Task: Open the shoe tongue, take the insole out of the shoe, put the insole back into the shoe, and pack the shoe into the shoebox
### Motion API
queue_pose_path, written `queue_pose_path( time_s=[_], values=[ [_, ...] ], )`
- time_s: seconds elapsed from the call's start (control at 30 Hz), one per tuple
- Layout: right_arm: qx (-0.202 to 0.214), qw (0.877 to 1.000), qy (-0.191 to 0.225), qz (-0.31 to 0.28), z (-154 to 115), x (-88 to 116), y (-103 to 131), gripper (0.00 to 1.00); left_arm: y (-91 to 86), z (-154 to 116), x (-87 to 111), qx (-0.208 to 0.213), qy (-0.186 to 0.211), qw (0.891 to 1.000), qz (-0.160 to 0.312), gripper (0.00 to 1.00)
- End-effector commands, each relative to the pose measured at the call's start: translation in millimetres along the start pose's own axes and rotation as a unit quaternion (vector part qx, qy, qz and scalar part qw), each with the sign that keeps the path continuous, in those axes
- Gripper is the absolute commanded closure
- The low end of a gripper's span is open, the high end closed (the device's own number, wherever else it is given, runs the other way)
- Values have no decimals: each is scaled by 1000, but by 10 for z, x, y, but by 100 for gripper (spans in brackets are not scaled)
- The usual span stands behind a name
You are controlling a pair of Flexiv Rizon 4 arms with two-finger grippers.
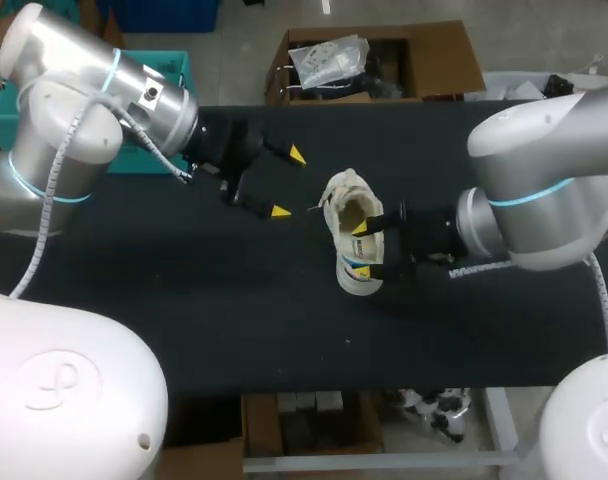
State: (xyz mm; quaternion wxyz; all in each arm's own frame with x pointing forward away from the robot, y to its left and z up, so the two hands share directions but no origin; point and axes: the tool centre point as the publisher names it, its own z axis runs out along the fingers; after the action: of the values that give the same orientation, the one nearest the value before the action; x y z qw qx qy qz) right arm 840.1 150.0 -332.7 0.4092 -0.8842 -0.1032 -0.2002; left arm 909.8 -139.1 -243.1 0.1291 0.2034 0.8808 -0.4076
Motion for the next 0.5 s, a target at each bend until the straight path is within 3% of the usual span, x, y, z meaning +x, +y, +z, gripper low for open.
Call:
queue_pose_path(
  time_s=[0.03, 0.1, 0.17, 0.23, 0.5],
  values=[
    [0, 1000, -6, -5, -21, 42, -67, 100, 13, -8, -8, -12, -5, 1000, -16, 0],
    [7, 1000, -10, -7, 30, 80, -35, 100, 57, -35, -64, -29, -13, 996, -81, 0],
    [12, 1000, -14, -5, 94, 115, -5, 100, 110, -62, -109, -80, -25, 987, -138, 0],
    [12, 1000, -18, -2, 168, 145, 27, 100, 110, -126, -116, -105, -38, 984, -137, 0],
    [12, 999, -29, 11, 391, 169, 103, 100, 110, -126, -116, -105, -38, 984, -137, 0]
  ],
)
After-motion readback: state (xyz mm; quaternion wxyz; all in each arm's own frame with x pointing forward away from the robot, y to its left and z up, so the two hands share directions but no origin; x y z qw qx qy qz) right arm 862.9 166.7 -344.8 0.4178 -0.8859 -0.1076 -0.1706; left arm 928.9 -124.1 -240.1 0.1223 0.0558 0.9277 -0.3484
